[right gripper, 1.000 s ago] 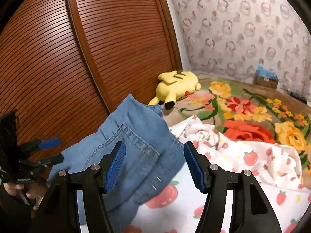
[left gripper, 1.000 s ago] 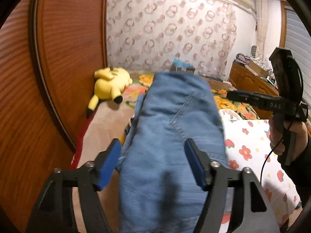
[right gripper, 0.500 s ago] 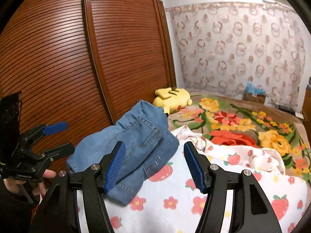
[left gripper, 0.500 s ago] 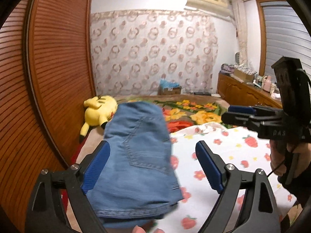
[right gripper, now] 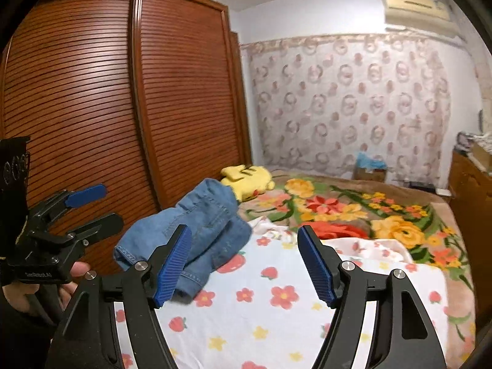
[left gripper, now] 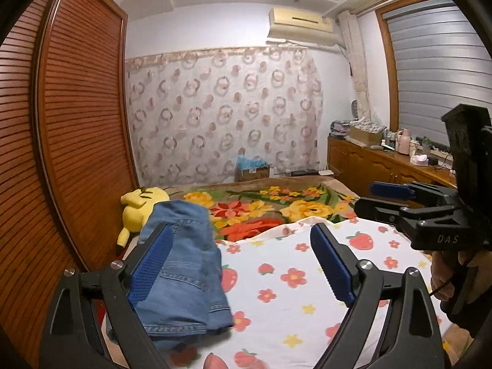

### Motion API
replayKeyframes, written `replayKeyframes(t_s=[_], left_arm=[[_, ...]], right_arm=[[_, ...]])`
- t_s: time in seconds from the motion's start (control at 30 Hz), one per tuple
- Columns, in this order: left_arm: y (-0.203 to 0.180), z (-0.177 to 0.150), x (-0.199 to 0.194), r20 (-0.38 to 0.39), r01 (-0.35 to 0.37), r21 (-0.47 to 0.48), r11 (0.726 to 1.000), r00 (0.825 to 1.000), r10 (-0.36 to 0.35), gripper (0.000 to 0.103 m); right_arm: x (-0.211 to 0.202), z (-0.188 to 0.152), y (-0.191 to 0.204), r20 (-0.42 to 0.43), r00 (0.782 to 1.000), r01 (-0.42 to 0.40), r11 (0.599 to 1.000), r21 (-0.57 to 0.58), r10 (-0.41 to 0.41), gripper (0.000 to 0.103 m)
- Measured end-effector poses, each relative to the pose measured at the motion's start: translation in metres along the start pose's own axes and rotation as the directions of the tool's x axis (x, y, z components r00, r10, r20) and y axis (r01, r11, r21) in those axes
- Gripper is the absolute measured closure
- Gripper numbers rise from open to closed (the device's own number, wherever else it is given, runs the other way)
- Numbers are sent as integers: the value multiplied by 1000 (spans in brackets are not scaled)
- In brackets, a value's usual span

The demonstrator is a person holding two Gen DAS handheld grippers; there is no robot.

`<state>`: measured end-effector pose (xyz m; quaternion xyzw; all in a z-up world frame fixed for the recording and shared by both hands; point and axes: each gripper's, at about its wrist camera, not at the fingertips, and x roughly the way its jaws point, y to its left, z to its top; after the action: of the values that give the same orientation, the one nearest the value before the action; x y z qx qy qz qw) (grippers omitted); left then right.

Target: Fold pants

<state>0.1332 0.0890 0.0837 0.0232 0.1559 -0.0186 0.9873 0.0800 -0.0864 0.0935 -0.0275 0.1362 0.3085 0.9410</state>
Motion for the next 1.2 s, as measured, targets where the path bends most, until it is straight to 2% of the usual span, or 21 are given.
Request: replayKeyframes(t_s=[0.23, 0.53, 0.87, 1.2], left_arm=[[-29, -3, -14, -31, 8, 7, 1000, 999, -8, 12], [-64, -11, -38, -24, 81, 9, 997, 996, -81, 12], [-81, -12, -47, -26, 95, 5, 995, 995, -95, 12], [-83, -27, -41, -73, 82, -16, 997, 994, -83, 12]], right_arm=[[-51, -17, 22, 44, 994, 98, 995, 15, -99, 29], [-100, -28, 57, 74, 977, 200, 979, 33, -202, 29], [-109, -32, 88, 61, 952, 296, 953, 63, -299, 29], [-95, -29, 86, 28, 950, 309, 947, 85, -312, 29]])
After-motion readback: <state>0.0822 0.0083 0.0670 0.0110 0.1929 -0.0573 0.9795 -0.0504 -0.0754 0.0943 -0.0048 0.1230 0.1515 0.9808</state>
